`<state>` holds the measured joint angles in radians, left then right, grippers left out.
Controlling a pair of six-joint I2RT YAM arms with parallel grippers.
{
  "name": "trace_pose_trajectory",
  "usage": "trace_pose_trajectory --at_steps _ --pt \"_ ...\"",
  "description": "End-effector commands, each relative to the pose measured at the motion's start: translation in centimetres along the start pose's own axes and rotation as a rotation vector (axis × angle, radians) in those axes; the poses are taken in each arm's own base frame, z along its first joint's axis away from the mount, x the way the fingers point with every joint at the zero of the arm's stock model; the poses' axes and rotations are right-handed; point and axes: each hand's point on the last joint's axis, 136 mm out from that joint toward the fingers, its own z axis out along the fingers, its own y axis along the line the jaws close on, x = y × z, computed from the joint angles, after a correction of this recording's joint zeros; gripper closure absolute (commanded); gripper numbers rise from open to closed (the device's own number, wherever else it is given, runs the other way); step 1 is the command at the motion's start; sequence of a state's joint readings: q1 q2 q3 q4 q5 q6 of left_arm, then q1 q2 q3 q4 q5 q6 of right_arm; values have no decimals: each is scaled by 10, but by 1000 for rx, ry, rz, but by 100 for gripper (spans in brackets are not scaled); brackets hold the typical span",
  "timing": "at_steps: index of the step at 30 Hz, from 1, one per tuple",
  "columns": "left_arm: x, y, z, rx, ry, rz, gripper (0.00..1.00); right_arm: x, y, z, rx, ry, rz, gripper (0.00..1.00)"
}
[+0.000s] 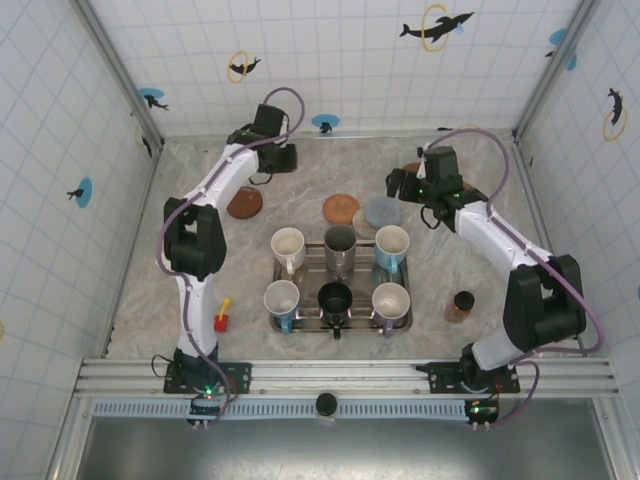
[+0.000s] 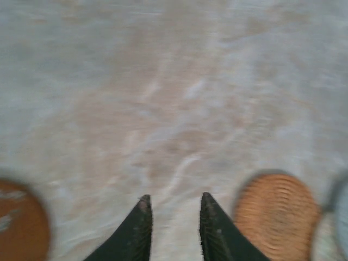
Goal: Place the cup by the coaster
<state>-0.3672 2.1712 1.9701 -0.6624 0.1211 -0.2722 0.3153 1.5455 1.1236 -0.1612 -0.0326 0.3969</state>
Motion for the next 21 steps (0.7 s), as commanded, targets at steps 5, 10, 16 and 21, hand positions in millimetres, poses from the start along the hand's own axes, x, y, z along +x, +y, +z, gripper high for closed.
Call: trace_pose_trajectory --at_steps 5,10,16,21 --pt "19 -87 29 278 101 41 94 -19 20 26 -103 74 -22 42" --pt "54 -109 61 290 194 67 98 1 23 54 -134 219 -31 75" --pt "78 -110 82 280 254 66 100 24 18 79 -141 307 -9 100" --pt "96 -106 98 267 299 52 100 39 12 91 -131 346 2 100"
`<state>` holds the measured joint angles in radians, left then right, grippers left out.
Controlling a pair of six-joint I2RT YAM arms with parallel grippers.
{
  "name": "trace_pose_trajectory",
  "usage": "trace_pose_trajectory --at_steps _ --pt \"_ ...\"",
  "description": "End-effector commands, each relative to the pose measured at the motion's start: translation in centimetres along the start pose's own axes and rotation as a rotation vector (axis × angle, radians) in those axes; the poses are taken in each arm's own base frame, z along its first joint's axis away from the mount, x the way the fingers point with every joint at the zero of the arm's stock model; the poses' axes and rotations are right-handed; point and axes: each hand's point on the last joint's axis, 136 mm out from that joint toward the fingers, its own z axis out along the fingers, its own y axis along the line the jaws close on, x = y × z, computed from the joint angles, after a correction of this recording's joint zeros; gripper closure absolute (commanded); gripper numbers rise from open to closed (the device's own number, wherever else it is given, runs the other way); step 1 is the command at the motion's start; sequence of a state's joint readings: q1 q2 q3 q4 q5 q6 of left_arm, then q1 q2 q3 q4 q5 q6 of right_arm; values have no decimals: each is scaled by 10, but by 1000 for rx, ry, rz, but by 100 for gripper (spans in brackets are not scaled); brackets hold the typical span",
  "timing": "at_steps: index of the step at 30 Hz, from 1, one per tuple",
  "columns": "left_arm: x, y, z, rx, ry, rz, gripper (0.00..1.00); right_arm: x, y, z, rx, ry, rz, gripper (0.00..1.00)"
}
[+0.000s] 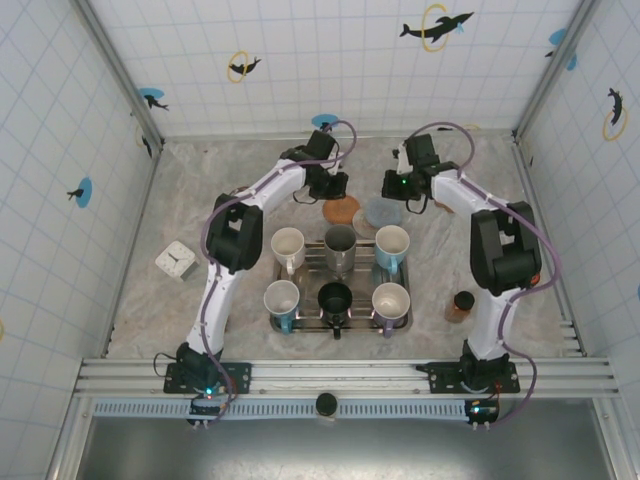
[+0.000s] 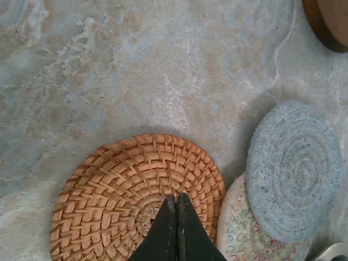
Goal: Place the cup by the coaster
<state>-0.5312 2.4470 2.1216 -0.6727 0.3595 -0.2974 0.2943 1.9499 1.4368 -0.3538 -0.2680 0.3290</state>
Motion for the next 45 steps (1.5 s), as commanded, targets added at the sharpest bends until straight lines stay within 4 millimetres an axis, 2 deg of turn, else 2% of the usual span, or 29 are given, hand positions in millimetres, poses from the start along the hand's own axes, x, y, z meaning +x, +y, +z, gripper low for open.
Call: trace_pose_trajectory --at_steps 1,7,12,20,28,31,32,36,38,45 --pt "14 3 13 6 50 -33 100 -2 4 4 -24 21 -1 100" --pt "33 15 28 -10 97 -59 100 16 -2 23 -40 85 29 100" --pt "49 32 38 -73 128 -78 100 27 -8 37 -50 128 73 100" --pt "57 57 36 -171 138 -105 100 48 -11 50 -73 194 101 100" --pt "63 92 17 -258 124 -167 100 51 -11 52 -76 212 103 100" --pt "69 97 13 -276 123 -175 100 51 -11 53 -75 215 106 100" --pt "67 114 5 -291 112 -208 100 51 -11 53 -75 217 105 100" --pt "74 132 -6 -322 109 -242 100 51 -11 55 -77 222 108 100" --pt "70 135 -21 -332 79 -251 100 51 -10 55 -79 222 106 100" --pt "76 151 -35 -356 70 -279 100 50 -6 57 -86 223 104 100"
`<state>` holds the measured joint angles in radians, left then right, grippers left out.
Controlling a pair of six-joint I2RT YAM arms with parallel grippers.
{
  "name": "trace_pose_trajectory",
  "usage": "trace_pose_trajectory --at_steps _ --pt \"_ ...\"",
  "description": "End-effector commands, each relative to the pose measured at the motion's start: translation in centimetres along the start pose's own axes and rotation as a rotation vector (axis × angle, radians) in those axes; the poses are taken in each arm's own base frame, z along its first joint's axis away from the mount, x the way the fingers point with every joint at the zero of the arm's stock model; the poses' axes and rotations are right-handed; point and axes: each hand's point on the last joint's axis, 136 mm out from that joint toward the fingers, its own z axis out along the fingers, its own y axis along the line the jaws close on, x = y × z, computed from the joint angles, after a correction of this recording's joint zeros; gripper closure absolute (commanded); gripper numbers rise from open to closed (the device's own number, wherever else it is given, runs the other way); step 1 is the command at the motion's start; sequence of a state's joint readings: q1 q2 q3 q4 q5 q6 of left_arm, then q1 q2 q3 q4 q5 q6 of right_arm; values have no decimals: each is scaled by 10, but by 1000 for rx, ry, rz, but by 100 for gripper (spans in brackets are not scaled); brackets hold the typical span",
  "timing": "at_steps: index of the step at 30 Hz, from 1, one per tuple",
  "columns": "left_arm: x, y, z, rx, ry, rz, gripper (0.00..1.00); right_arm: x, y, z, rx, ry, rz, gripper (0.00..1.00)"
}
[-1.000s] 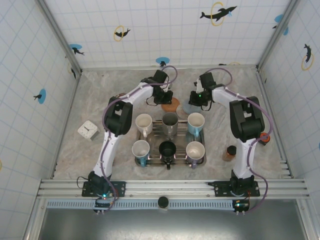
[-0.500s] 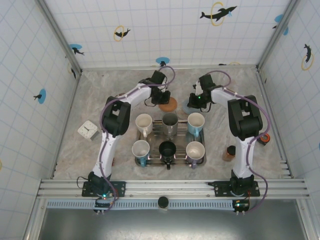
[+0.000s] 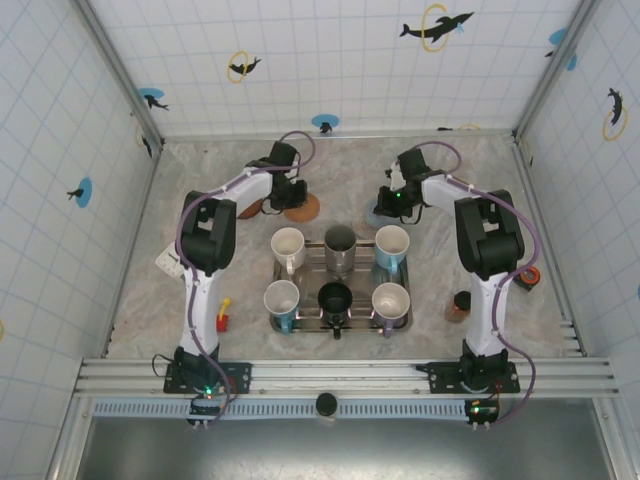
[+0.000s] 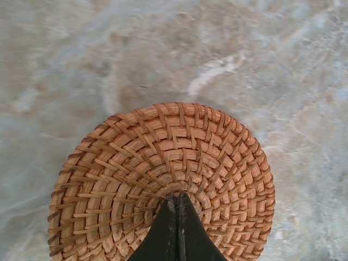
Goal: Place the cup by the coaster
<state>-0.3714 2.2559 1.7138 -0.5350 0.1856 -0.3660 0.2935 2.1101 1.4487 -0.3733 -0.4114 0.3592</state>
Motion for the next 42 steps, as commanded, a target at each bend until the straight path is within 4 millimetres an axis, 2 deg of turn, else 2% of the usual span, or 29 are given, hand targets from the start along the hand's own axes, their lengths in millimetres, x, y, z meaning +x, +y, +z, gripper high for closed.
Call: trace_pose_trajectory --at_steps 1,14,30,42 --pt "33 38 9 -133 103 -34 100 0 3 6 -6 27 11 100" --pt "25 78 -7 -224 80 -68 100 0 9 8 -14 30 9 100" --pt "7 87 -5 -206 48 -82 100 1 14 10 -16 39 5 100" --pt "-7 77 -7 -164 22 -75 100 -1 15 10 -17 36 5 100"
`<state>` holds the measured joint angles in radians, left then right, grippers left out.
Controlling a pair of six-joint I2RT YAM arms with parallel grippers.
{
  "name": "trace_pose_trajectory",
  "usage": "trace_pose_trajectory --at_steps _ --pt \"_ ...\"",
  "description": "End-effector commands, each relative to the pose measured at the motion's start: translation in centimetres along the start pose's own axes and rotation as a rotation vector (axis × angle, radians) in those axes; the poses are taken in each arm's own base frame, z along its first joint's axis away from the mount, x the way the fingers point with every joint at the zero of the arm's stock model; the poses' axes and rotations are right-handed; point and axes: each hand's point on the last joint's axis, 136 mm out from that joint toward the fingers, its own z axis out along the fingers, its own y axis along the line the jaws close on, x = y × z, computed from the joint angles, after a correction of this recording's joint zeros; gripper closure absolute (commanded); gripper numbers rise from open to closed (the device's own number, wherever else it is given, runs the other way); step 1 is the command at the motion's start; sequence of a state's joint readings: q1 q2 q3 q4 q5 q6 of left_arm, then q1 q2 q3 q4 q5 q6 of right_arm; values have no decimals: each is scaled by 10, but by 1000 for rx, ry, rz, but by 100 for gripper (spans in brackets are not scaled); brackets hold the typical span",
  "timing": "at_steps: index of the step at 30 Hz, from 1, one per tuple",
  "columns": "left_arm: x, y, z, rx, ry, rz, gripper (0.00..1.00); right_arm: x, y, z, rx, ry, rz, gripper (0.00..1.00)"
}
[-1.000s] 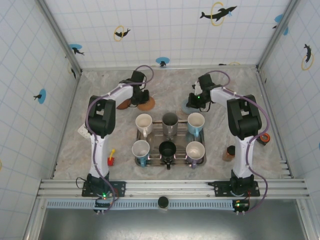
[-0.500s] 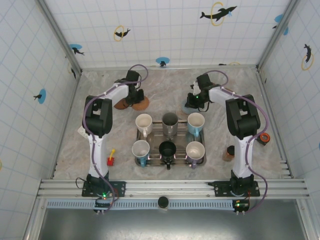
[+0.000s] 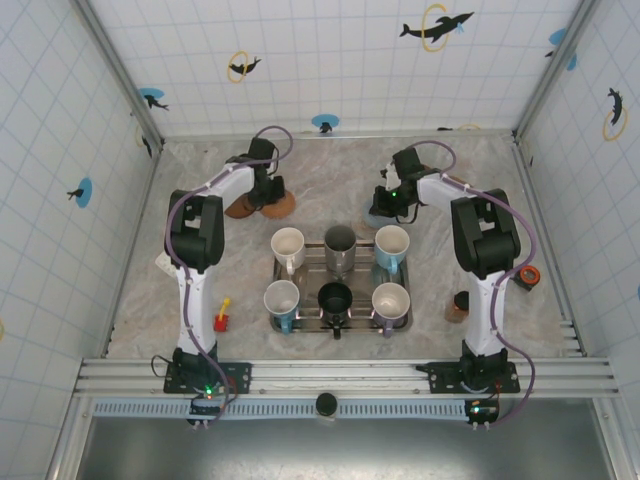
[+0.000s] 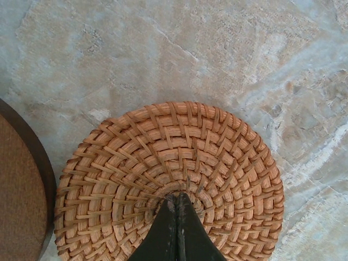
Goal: Place the cup by the coaster
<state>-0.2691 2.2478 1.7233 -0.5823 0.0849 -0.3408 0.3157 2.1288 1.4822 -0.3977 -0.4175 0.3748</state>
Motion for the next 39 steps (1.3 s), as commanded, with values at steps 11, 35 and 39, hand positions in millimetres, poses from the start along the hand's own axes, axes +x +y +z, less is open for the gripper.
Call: trace_pose_trajectory --at_steps 11,35,39 --pt "-20 -17 -26 77 -52 -1 100 -12 18 0 -59 -3 4 100" --pt "23 -186 -47 382 -11 243 100 -41 -21 -42 63 4 -15 100" --pt "40 -210 -34 425 40 284 100 -36 -23 -35 61 36 -20 100"
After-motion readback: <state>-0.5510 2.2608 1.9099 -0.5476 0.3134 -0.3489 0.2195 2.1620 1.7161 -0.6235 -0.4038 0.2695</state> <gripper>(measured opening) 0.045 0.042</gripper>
